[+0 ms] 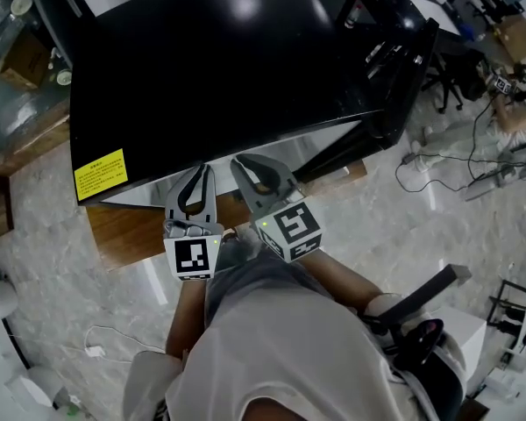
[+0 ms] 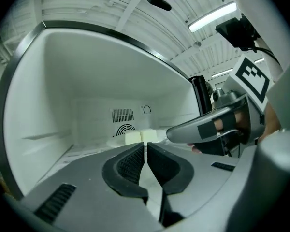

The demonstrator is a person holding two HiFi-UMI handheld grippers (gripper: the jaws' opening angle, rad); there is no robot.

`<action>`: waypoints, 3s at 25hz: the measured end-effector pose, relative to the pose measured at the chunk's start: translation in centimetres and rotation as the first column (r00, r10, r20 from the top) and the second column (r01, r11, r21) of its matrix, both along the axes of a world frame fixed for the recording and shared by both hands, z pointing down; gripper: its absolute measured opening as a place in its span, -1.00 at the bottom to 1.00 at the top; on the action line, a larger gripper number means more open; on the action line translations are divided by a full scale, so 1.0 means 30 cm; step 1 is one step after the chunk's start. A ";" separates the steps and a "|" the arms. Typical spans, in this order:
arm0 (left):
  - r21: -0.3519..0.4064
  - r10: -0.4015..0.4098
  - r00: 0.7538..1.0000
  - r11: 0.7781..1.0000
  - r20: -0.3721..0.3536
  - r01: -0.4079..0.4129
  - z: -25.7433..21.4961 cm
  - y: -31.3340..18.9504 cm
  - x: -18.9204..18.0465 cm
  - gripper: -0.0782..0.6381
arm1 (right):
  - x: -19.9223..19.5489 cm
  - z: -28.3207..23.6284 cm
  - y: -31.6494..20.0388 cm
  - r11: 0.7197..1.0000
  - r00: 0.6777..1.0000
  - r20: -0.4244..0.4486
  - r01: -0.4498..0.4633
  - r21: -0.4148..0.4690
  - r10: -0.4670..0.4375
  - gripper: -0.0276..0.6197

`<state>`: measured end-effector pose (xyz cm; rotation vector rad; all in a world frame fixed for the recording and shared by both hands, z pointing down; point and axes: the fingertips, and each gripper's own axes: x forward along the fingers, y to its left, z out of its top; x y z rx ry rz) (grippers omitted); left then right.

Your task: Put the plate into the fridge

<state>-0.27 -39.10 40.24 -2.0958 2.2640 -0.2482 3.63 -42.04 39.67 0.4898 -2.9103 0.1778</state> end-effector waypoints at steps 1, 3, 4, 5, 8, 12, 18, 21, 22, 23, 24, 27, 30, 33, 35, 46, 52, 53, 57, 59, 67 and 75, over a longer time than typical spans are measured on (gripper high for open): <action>-0.002 0.004 1.000 1.000 -0.002 -0.004 0.000 -0.009 0.001 -0.68 | -0.012 -0.001 0.004 1.000 1.000 -0.001 0.004 0.014 -0.004 -0.78; -0.001 0.014 1.000 1.000 -0.021 -0.014 -0.008 -0.029 0.006 -0.68 | -0.030 -0.004 -0.001 1.000 1.000 -0.001 0.003 0.026 -0.003 -0.78; 0.003 0.018 0.999 1.000 -0.035 -0.018 -0.014 -0.039 0.007 -0.68 | -0.035 -0.006 -0.009 1.000 1.000 0.001 -0.003 0.026 0.003 -0.79; 0.006 0.023 0.999 1.000 -0.046 -0.022 -0.017 -0.047 0.008 -0.68 | -0.037 -0.008 -0.020 1.000 1.000 0.003 -0.011 0.024 0.011 -0.79; 0.014 0.036 0.997 0.999 -0.071 -0.035 -0.022 -0.057 0.013 -0.70 | -0.030 -0.014 -0.041 0.999 1.000 0.003 -0.029 0.025 0.029 -0.83; 0.021 0.056 0.994 0.998 -0.098 -0.055 -0.025 -0.072 0.034 -0.71 | -0.013 -0.017 -0.065 0.997 0.998 0.001 -0.061 0.039 0.061 -0.83; 0.014 0.068 0.990 0.998 -0.121 -0.066 -0.028 -0.082 0.060 -0.72 | 0.008 -0.018 -0.077 0.997 0.997 0.028 -0.070 0.022 0.069 -0.83; 0.016 0.068 0.989 0.998 -0.128 -0.067 -0.032 -0.076 0.072 -0.72 | 0.027 -0.023 -0.077 0.997 0.996 0.038 -0.076 0.020 0.075 -0.83; 0.020 0.066 0.989 0.998 -0.131 -0.064 -0.035 -0.070 0.076 -0.72 | 0.037 -0.025 -0.075 0.997 0.996 0.043 -0.079 0.021 0.078 -0.83; 0.024 0.063 0.989 0.998 -0.133 -0.060 -0.037 -0.063 0.081 -0.72 | 0.047 -0.029 -0.073 0.996 0.996 0.048 -0.081 0.025 0.079 -0.83; 0.029 0.059 0.989 0.998 -0.136 -0.055 -0.041 -0.054 0.088 -0.72 | 0.059 -0.032 -0.070 0.996 0.995 0.052 -0.082 0.029 0.080 -0.83; 0.043 0.041 0.987 0.998 -0.154 -0.035 -0.058 -0.028 0.125 -0.72 | 0.102 -0.047 -0.057 0.995 0.995 0.050 -0.087 0.050 0.085 -0.83; 0.056 0.022 0.983 0.998 -0.183 -0.012 -0.057 -0.017 0.174 -0.72 | 0.155 -0.055 -0.056 0.989 0.994 0.038 -0.109 0.099 0.105 -0.84; 0.037 -0.019 0.981 0.999 -0.194 0.027 -0.020 0.033 0.197 -0.72 | 0.201 -0.019 -0.015 0.991 0.995 0.027 -0.102 0.090 0.100 -0.85; 0.017 -0.065 0.981 0.997 -0.183 0.069 -0.007 0.067 0.201 -0.72 | 0.237 0.001 0.002 0.993 0.995 0.026 -0.097 0.062 0.096 -0.86; 0.066 -0.055 0.979 0.995 -0.199 0.069 0.026 0.304 0.634 -0.73 | 0.681 0.077 0.256 0.993 0.992 0.051 -0.114 0.038 0.112 -0.86; 0.069 -0.033 0.986 0.997 -0.163 0.045 -0.036 0.516 0.751 -0.73 | 0.816 0.014 0.497 0.987 0.988 0.063 -0.144 0.066 0.140 -0.86; 0.077 -0.032 0.987 0.996 -0.160 0.045 -0.049 0.551 0.763 -0.73 | 0.835 0.001 0.536 0.987 0.988 0.064 -0.147 0.069 0.143 -0.86; 0.085 -0.029 0.985 0.995 -0.168 0.044 -0.110 0.687 0.829 -0.73 | 0.913 -0.049 0.688 0.985 0.986 0.051 -0.160 0.070 0.157 -0.86; 0.092 -0.025 0.985 0.995 -0.173 0.041 -0.134 0.747 0.855 -0.73 | 0.940 -0.062 0.751 0.984 0.985 0.045 -0.167 0.067 0.164 -0.86; 0.115 0.002 0.983 0.993 -0.185 0.019 -0.150 0.944 0.930 -0.73 | 1.011 -0.098 0.950 0.979 0.983 0.042 -0.184 0.091 0.181 -0.86; 0.115 0.002 0.981 0.993 -0.195 0.021 -0.175 1.024 0.910 -0.73 | 0.995 -0.134 1.023 0.978 0.983 0.038 -0.185 0.098 0.182 -0.86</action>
